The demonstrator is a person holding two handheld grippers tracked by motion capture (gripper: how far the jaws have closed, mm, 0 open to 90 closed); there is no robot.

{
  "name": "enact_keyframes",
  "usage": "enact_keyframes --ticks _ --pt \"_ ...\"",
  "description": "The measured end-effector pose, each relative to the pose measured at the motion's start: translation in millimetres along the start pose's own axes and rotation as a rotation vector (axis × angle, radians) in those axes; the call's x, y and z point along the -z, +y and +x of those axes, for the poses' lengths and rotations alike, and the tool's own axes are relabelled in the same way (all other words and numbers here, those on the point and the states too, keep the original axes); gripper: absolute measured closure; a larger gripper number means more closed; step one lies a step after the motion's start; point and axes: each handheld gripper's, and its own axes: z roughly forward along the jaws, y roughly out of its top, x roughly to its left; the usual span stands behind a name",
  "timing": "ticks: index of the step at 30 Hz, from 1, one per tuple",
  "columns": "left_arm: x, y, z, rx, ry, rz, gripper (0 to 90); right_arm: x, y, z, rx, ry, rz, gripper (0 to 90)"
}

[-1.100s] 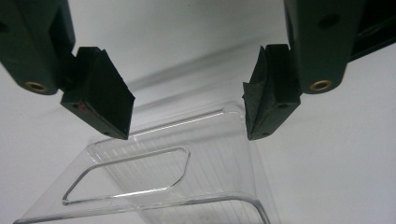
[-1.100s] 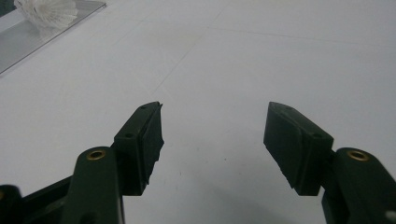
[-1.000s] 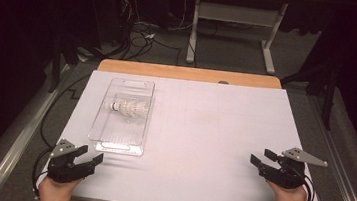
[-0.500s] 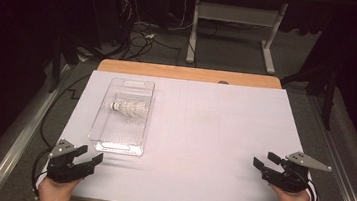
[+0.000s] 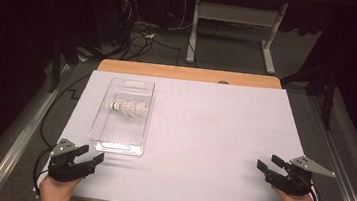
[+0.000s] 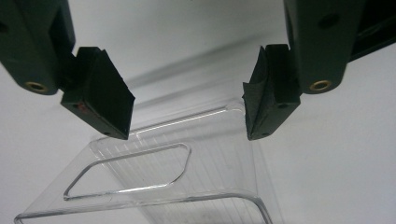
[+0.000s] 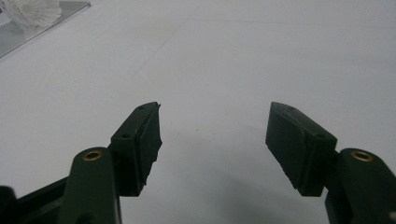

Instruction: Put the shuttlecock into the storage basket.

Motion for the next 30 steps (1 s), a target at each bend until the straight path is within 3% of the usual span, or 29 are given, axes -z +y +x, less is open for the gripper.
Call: enact_keyframes --ticks 10,15,30 --pt "2.2 -0.9 3.0 0.015 0.010 -0.013 33.9 -3.4 -2.8 -3.6 -0.007 -0.004 0.019 32.3" --pt "0.2 0.0 3.4 0.016 0.009 -0.006 34.0 -2.7 -3.1 -7.4 -0.019 -0.007 -0.006 32.1" --pt "-1.4 0.1 3.7 0.025 -0.002 0.000 34.2 -2.8 -3.3 -10.8 -0.031 -0.013 -0.012 31.2"
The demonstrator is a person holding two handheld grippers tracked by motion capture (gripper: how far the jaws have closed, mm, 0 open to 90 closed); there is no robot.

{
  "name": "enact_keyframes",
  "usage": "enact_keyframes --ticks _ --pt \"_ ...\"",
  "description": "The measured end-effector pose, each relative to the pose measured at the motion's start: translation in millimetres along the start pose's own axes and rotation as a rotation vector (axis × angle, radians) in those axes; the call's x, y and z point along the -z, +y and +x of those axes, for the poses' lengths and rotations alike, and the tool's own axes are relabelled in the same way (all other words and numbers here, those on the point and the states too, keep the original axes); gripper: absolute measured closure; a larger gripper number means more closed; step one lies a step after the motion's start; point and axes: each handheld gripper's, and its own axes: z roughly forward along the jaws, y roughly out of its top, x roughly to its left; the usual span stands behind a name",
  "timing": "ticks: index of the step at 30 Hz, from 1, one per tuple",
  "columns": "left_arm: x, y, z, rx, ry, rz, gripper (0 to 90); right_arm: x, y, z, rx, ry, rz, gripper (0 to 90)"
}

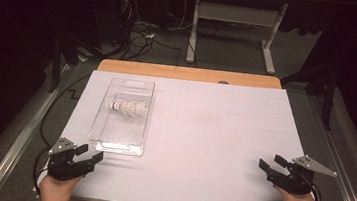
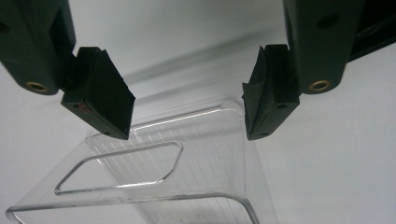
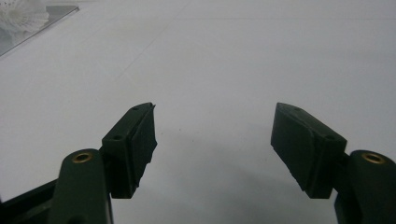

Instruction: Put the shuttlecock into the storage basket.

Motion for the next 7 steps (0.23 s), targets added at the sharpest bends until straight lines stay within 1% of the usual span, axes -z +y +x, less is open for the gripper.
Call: enact_keyframes --ticks 2,7 --pt "0.9 -0.7 -0.5 0.001 0.002 0.000 34.2 0.1 -0.2 0.0 -0.006 0.001 0.003 31.1" --pt "2.4 -1.8 -0.6 0.000 0.004 -0.004 34.2 1.0 0.2 0.4 0.001 -0.008 -0.008 31.2"
